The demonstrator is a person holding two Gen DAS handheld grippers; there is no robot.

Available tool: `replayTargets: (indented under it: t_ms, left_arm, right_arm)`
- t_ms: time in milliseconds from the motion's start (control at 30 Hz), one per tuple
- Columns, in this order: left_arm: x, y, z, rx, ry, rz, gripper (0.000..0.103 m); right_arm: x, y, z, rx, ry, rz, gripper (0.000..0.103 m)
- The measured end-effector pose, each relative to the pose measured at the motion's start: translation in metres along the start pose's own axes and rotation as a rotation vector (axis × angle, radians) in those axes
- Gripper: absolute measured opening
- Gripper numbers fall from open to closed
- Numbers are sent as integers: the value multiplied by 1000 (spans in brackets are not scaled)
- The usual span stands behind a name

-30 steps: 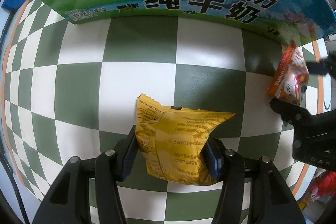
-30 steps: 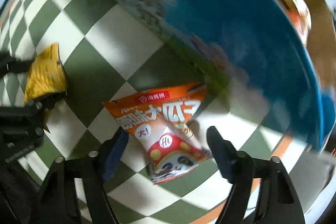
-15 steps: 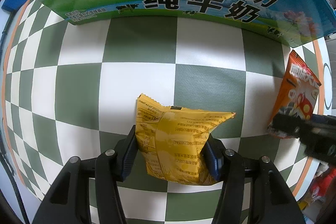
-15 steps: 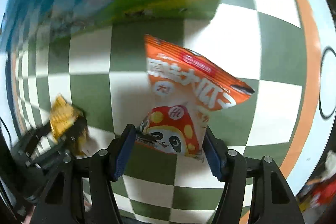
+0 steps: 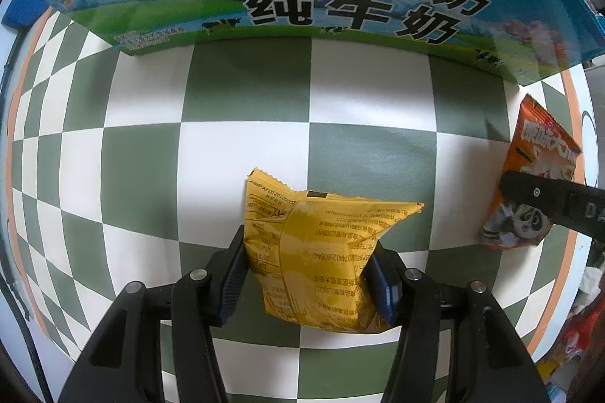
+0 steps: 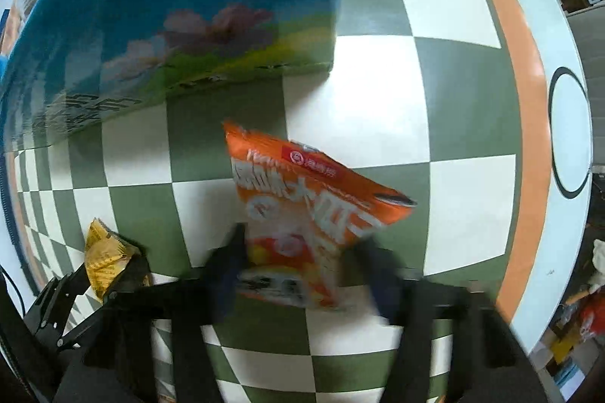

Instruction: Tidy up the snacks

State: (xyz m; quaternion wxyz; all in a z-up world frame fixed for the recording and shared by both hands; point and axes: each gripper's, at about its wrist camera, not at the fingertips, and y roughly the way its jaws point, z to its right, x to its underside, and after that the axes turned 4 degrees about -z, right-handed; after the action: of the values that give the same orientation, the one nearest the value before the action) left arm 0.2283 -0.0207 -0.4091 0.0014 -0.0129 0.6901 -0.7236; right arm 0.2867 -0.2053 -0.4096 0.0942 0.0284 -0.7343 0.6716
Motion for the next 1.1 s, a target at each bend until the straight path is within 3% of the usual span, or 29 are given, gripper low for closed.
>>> replayTargets:
  t_ms: [333, 833, 1100]
  left_arm:
    - [1, -38, 11, 18, 38, 44, 53]
    - [17, -151, 10, 99, 90, 179, 53]
    - [24, -185, 4, 128, 106, 233, 53]
  right_arm:
    - [14, -23, 0, -44, -20, 50, 41]
    - [84, -119, -9, -191, -88, 157, 40]
    - [117, -159, -6, -231, -98, 202, 40]
